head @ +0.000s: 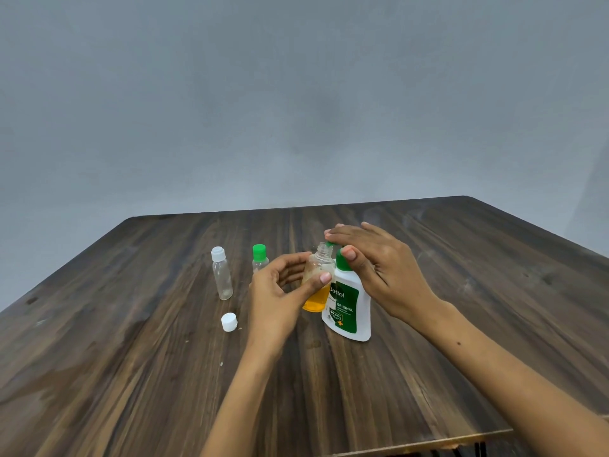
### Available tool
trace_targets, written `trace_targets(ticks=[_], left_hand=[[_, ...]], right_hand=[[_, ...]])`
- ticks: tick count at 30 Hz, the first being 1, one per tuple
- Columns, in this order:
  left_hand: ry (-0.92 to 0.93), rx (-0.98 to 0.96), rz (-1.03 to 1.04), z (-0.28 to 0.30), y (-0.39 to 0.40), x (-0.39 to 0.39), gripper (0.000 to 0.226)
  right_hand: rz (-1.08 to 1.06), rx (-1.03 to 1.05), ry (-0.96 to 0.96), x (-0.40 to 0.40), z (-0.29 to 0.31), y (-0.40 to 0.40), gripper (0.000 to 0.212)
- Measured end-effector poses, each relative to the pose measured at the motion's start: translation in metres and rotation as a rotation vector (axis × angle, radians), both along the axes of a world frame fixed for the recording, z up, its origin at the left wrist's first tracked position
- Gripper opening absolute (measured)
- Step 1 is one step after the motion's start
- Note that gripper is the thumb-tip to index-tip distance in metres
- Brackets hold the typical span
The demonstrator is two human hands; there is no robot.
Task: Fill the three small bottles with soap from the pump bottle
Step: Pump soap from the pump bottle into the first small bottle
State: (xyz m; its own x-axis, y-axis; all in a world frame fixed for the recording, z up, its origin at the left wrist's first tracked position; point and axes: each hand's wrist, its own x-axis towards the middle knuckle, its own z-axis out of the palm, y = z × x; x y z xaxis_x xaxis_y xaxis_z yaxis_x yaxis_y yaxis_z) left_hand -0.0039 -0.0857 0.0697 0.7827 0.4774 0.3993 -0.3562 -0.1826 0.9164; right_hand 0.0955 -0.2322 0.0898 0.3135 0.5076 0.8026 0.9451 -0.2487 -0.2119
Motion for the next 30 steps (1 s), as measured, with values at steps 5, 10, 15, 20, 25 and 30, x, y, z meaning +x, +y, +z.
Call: trace_targets(ticks=[5,10,15,20,25,30], left_hand=[[0.008,0.006,0.008,-0.0002,0.0005,-0.0006,0.035],[0.009,0.010,0.015,0.0004,0.0026,-0.0009,0.032],[0.006,-0.001,0.009,-0.0010,-0.0005,-0.0013,0.040],[-0.005,0.002,0.008,-0.0018,0.0004,-0.0020,0.031],[-0.009,0.012,0.008,-0.0027,0.0008,-0.0035,0.030],[0.001,0.008,0.012,-0.0021,0.0010,-0.0043,0.032]], right_hand=[[0.001,-0.020,0.003,0.0022,0.0047,-0.0015,0.067],[0.001,0.015,0.022,0.0015,-0.0001,0.0005,0.068],[-0.004,0.008,0.029,0.0001,-0.0003,-0.0011,0.069],[-0.004,0.002,0.032,-0.0004,0.0045,-0.0006,0.071],[-0.001,0.031,0.063,0.0000,0.0019,0.0022,0.073],[-0.003,0.006,0.051,0.0003,0.0039,0.0000,0.073]])
